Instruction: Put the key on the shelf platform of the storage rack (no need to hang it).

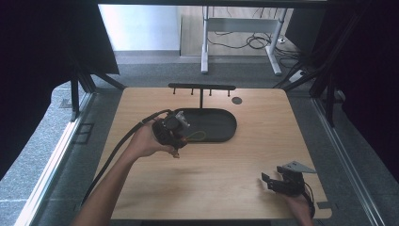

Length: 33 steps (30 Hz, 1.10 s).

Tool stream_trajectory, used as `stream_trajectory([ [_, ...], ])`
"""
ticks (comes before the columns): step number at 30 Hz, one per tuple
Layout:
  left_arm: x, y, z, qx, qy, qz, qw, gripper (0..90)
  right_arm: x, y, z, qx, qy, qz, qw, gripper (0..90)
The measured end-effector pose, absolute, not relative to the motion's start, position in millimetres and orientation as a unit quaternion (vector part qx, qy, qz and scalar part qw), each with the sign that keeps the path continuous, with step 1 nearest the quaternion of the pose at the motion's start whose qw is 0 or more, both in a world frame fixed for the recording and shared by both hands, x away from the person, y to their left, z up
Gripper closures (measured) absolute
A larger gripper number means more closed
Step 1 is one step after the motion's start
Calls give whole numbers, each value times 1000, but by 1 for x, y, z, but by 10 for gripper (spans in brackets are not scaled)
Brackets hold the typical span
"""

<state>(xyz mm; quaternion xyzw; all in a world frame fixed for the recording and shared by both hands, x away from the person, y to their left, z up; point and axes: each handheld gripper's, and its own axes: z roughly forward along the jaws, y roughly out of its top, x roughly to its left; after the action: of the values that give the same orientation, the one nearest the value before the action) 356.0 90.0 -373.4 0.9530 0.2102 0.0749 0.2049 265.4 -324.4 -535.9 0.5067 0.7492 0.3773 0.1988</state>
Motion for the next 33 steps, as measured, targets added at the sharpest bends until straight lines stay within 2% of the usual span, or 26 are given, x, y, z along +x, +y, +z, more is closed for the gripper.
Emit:
stream_trajectory([
  [14,368,84,-372,953,213,69,204,669,265,-324,-535,504,752,377,198,247],
  [33,405,71,-377,954,223,78,186,669,266,-323,-535,502,753,377,199,247],
])
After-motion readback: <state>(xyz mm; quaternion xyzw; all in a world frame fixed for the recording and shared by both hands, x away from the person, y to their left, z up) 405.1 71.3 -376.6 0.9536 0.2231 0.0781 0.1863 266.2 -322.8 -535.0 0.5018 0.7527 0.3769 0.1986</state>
